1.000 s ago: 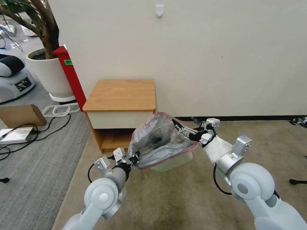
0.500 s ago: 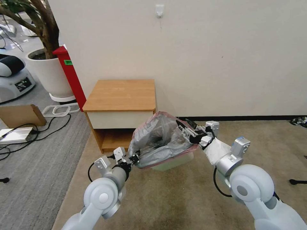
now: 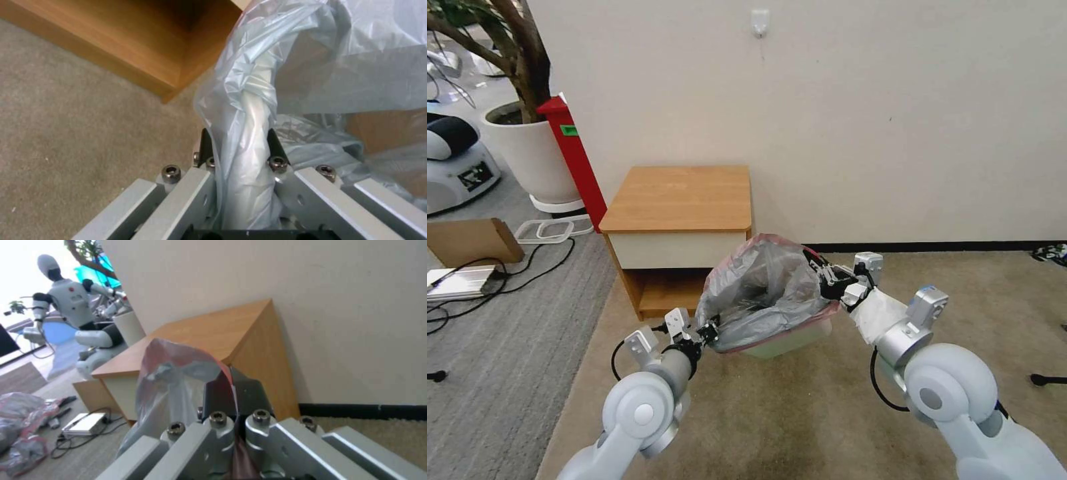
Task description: Pick up the garbage bag from the table and place it over the trash can.
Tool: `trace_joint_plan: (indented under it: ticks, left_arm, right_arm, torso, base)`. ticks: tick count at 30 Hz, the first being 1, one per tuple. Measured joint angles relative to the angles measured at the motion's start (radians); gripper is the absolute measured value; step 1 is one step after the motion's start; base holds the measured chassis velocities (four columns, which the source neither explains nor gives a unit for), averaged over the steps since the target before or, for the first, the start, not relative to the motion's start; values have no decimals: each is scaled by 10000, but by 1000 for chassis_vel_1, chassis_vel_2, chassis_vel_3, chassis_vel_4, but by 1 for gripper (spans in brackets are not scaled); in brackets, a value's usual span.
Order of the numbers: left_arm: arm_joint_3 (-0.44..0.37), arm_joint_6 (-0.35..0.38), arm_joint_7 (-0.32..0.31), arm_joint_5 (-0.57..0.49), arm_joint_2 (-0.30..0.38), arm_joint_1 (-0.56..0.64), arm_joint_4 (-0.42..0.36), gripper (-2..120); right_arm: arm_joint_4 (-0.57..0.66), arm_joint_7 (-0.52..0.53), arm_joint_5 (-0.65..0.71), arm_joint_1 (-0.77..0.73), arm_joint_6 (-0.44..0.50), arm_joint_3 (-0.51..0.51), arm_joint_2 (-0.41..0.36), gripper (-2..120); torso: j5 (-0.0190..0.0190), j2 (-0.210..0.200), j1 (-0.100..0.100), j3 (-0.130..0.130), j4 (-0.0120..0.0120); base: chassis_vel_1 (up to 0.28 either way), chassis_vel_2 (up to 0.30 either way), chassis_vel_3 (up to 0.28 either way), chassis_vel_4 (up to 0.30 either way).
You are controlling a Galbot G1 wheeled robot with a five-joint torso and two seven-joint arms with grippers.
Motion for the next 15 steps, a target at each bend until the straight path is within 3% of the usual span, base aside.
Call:
trace_joint_plan:
  ticks: [6, 15]
  left_arm:
    - [83, 122, 459, 395, -4, 108, -1, 3]
    - [51, 192, 801, 318, -1, 180, -12, 3]
  right_arm:
    - [-11, 523, 447, 146, -320, 116, -144, 0]
    - [178, 2767, 2573, 266, -1417, 536, -541, 0]
  torso:
    - [0, 0, 0, 0, 0]
    - [0, 0, 0, 0, 0]
  base:
    - [0, 0, 0, 0]
    - [0, 0, 0, 0]
